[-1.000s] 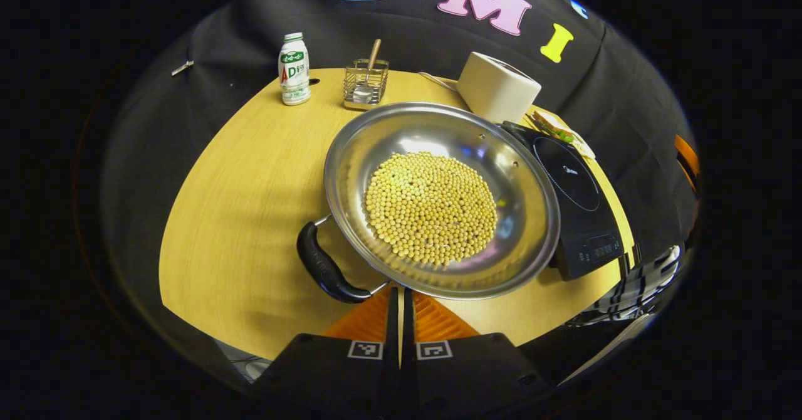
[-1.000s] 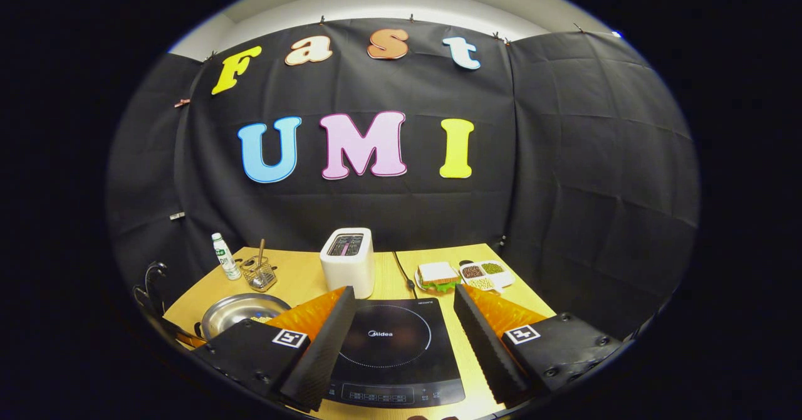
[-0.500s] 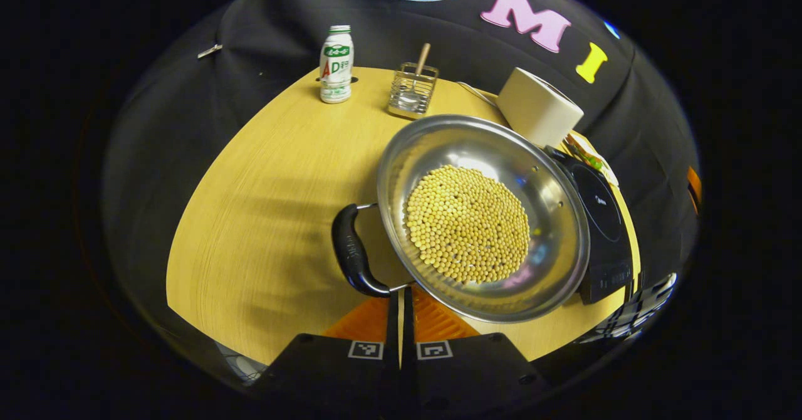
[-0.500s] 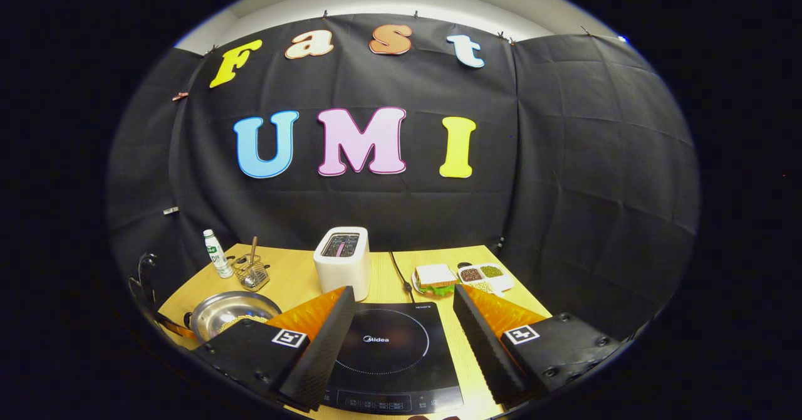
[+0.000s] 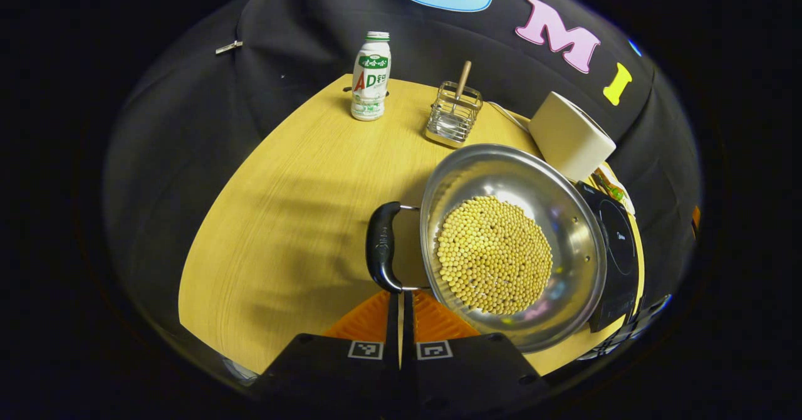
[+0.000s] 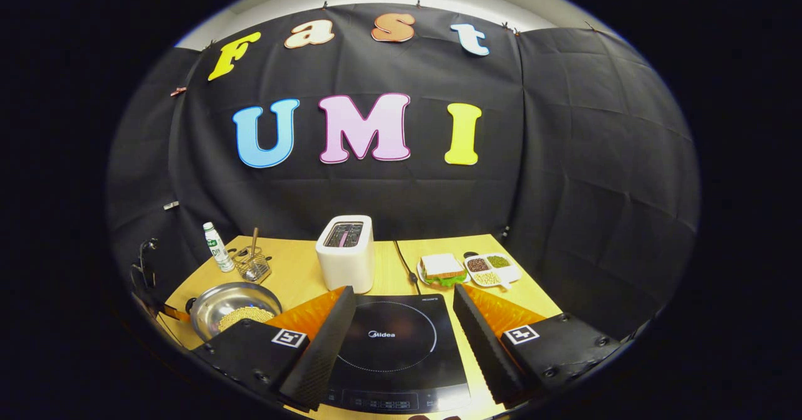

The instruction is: First push the handle of the pot to place it horizontally, then grasp the pot with both hands and set it on the induction cooktop.

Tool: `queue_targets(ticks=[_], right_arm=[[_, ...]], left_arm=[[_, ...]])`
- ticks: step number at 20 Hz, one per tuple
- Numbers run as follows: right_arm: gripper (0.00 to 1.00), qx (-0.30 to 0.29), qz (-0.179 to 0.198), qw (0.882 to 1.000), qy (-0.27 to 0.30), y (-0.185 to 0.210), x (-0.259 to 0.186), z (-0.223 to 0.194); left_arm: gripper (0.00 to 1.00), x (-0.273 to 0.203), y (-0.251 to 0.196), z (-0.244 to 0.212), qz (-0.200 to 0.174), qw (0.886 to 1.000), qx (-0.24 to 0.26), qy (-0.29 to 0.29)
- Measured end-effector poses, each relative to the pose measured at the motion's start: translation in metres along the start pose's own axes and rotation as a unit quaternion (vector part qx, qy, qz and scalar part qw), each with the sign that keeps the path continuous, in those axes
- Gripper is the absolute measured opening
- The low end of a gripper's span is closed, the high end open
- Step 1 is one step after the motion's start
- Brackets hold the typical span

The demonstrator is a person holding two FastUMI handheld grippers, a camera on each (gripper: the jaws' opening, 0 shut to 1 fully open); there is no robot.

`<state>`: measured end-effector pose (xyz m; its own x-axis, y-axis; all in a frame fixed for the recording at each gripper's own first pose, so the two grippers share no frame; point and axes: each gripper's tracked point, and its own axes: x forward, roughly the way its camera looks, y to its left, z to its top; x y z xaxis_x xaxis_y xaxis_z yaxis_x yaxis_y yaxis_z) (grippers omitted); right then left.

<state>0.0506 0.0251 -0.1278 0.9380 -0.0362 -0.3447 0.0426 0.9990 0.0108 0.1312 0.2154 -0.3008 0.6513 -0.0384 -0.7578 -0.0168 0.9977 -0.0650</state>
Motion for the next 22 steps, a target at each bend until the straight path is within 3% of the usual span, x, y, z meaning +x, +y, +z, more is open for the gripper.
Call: queue_targets(ticks=[7,10,13,17,20,22], right_arm=[[0.98,-0.009,0.063,0.996,0.059,0.058,0.022,-0.038],[0.99,0.000,0.109,0.988,0.106,0.101,0.034,-0.066],[0.99,0.007,0.158,0.975,0.156,0.153,0.043,-0.094],[0.99,0.007,0.195,0.960,0.201,0.196,0.058,-0.121],[0.99,0.010,0.199,0.952,0.234,0.211,0.073,-0.138],[0.99,0.012,0.200,0.947,0.249,0.218,0.083,-0.148]], left_arm=[[0.05,-0.003,0.017,0.014,0.024,1.000,0.007,-0.019],[0.05,-0.022,0.032,0.020,0.049,0.998,0.016,-0.038],[0.05,-0.043,0.035,0.044,0.039,0.996,-0.019,-0.073],[0.32,-0.058,0.045,0.066,0.046,0.994,0.003,-0.103],[0.97,-0.051,0.037,0.077,0.026,0.992,-0.004,-0.119],[0.95,-0.042,0.031,0.083,0.001,0.992,-0.013,-0.129]])
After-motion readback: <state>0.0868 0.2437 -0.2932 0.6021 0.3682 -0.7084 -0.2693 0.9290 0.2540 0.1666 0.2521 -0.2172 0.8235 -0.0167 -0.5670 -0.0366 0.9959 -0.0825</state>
